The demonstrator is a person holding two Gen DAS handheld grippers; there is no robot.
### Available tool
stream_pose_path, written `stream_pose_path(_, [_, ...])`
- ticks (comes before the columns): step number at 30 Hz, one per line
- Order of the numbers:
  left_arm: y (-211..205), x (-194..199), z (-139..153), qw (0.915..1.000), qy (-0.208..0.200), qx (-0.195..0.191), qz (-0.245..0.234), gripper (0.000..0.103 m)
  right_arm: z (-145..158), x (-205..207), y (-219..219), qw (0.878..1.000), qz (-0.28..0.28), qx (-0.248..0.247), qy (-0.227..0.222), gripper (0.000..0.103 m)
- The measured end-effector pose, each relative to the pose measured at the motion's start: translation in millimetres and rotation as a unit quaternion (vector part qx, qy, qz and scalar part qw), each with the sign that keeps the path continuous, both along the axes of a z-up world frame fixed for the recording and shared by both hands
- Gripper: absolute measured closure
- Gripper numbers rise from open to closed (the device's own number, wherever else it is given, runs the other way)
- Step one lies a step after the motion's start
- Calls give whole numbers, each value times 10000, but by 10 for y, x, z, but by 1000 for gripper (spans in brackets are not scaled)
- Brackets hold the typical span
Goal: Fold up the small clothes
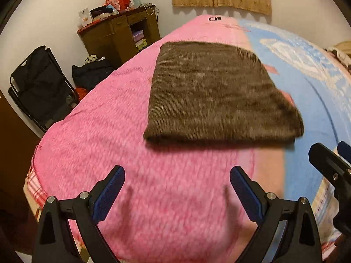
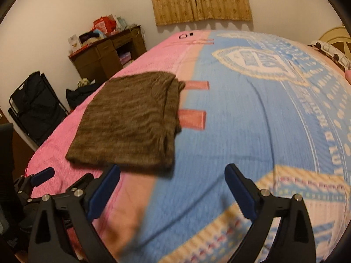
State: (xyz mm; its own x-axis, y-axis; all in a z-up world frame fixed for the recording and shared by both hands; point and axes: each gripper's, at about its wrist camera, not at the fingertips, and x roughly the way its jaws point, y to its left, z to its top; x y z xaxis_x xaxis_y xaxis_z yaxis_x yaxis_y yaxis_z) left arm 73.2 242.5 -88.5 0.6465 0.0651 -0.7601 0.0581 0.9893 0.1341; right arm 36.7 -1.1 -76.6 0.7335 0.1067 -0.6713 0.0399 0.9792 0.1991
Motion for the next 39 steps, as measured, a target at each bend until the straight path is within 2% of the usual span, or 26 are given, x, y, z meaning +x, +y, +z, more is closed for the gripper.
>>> stream_pose_path(4, [58,-171,14,10000,26,19,-2,6,-24,-172,117,9998,100,-112,110,5])
stream_pose_path(7, [59,-289,80,9997,-122,220,-75,6,30,-289,193,9997,147,-197,83,5])
stream_pose_path(9, [62,-326,138,9994,-174,292,-63,6,99,-357,218,9996,166,-230,-23,5])
stream_pose_path(12, [109,-442,315,9996,-278,11,-5,6,233,-458,237,9993,131,-260,-244,1])
stream_pose_path(13, [124,-493,416,9991,-409,-140,-13,6,297,-501,240,9991,109,-244,-343,1])
stream_pose_path(15, [133,-578,537,9978,-625,-205,22,6,401,-562,245,9984,104,-200,-522,1])
stream_pose_path(20, [92,-798,806,9940,-1087,-22,81,6,689,-737,260,9942,-27,-207,-1050,0])
stream_pose_path(25, [69,-939,998,9913,-1311,42,-70,6,895,-818,237,9920,-100,-130,-1254,0])
stream_pose_path(30, [89,-1102,1204,9829,-1838,99,-35,6,1042,-920,182,9868,-241,-134,-1593,0])
stream_pose_path(39, [182,-1334,1437,9672,-2534,-173,13,6,1239,-1249,60,9610,-761,-311,-2640,0])
